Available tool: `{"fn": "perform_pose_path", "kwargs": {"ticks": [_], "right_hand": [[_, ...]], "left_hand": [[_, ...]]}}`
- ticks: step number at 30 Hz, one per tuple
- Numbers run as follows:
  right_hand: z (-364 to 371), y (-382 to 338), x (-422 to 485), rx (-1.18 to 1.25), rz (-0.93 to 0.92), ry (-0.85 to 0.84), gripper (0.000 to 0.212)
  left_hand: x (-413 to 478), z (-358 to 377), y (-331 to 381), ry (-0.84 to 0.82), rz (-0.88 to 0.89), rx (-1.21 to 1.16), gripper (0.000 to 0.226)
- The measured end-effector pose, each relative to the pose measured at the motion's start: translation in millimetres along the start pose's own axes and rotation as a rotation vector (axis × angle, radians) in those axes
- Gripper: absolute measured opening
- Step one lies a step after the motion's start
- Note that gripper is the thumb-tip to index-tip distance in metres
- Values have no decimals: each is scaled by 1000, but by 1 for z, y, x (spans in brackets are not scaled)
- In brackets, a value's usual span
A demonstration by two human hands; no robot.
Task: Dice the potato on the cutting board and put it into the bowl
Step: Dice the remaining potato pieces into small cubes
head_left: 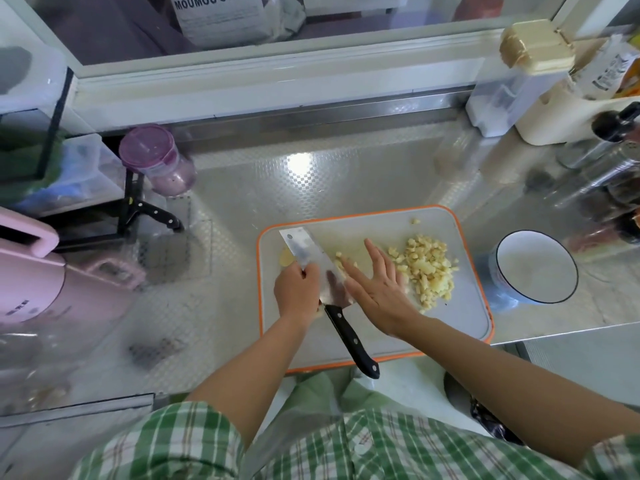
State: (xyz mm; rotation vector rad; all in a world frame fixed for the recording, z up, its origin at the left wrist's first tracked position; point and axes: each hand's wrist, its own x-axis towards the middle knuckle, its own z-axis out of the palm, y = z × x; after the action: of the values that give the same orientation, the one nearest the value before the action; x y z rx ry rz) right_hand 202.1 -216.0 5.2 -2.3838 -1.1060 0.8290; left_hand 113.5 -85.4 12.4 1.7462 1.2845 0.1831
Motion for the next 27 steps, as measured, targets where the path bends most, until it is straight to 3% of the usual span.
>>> {"fn": "perform_pose_path", "kwargs": {"ticks": [4,9,14,16,19,21,24,27], "right_hand": [[1,-8,-1,-37,-64,-16,57],[-13,-4,-2,-62,19,227,74],[-22,-13,-18,-40,2,-40,80],[-18,-11,-18,-13,21,34,66],[-23,0,-13,311,172,211,25],[-30,6,-10,583,277,266,8],[-42,16,-10,783,372,316,7],[-50,17,-11,836,379,294,15]], "left_hand": [[1,1,-1,46,27,18,37],[3,2,5,95,39,-38,36],[8,13,23,71,71,-72,32],[6,20,33,5,104,-136,34],[-3,25,42,-159,142,-259,28],[4,21,34,-150,303,-95,19],[23,13,9,-105,595,401,19],[33,10,-5,-168,843,657,29]]}}
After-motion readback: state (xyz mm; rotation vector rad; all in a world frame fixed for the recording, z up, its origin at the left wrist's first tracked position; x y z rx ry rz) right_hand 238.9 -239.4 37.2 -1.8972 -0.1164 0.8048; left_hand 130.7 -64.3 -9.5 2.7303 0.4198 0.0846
